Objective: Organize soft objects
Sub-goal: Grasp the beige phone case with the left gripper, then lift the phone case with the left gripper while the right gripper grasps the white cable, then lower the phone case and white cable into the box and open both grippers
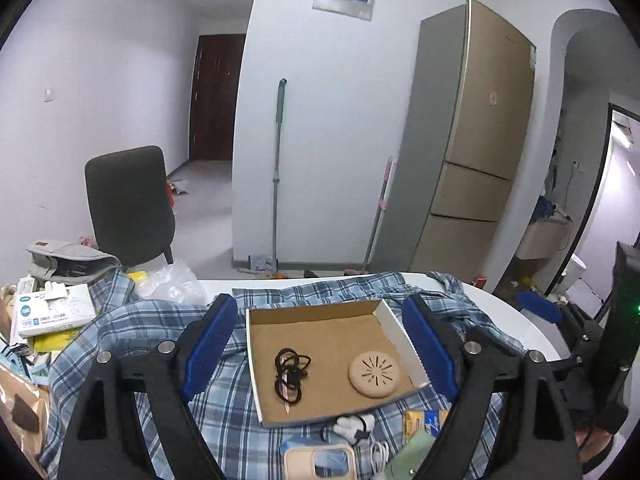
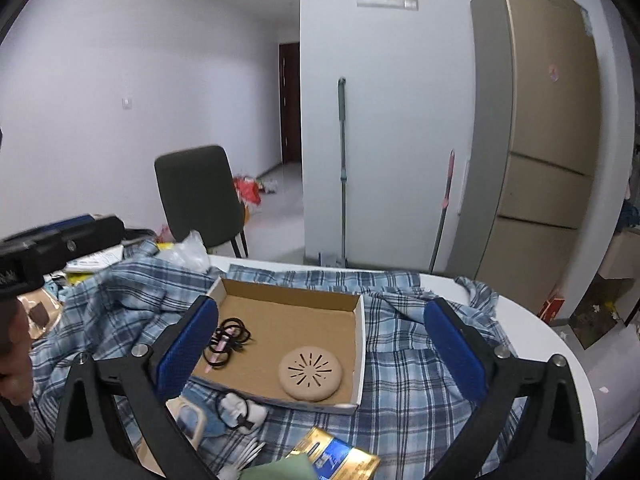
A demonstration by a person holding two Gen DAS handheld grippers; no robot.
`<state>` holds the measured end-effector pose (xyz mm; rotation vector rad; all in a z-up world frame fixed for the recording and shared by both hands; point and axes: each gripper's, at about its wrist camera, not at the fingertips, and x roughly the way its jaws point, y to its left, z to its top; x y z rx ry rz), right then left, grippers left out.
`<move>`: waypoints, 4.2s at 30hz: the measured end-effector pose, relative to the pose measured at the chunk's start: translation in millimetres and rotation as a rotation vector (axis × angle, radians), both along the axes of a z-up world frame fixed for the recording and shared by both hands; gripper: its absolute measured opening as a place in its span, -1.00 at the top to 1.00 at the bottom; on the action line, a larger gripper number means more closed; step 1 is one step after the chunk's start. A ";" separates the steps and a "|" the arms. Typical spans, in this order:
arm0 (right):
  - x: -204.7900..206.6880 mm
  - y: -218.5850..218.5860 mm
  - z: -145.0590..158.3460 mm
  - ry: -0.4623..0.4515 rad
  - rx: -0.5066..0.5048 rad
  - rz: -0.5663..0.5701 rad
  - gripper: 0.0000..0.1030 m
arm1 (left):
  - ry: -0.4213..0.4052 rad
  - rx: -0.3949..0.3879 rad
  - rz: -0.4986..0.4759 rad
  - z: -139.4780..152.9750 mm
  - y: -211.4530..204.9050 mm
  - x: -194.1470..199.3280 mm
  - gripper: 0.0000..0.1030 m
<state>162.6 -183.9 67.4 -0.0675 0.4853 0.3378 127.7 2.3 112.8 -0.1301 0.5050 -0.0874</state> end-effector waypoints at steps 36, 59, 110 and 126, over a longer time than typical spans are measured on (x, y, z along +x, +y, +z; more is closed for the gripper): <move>-46.6 -29.7 -123.1 0.224 -0.019 -0.037 -0.99 | 0.487 0.012 -0.142 -176.0 -17.6 -29.3 -0.68; -49.8 6.7 -118.6 0.331 -0.033 -0.002 -0.99 | 0.051 0.061 -0.020 -118.3 -7.5 -73.5 -0.48; -36.8 17.3 2.5 0.077 0.019 0.087 0.63 | -0.142 0.079 0.017 9.0 -13.0 -88.9 -0.48; 81.6 45.0 -46.2 0.225 -0.023 0.053 0.63 | 0.089 0.094 0.028 -20.3 -38.6 73.1 -0.49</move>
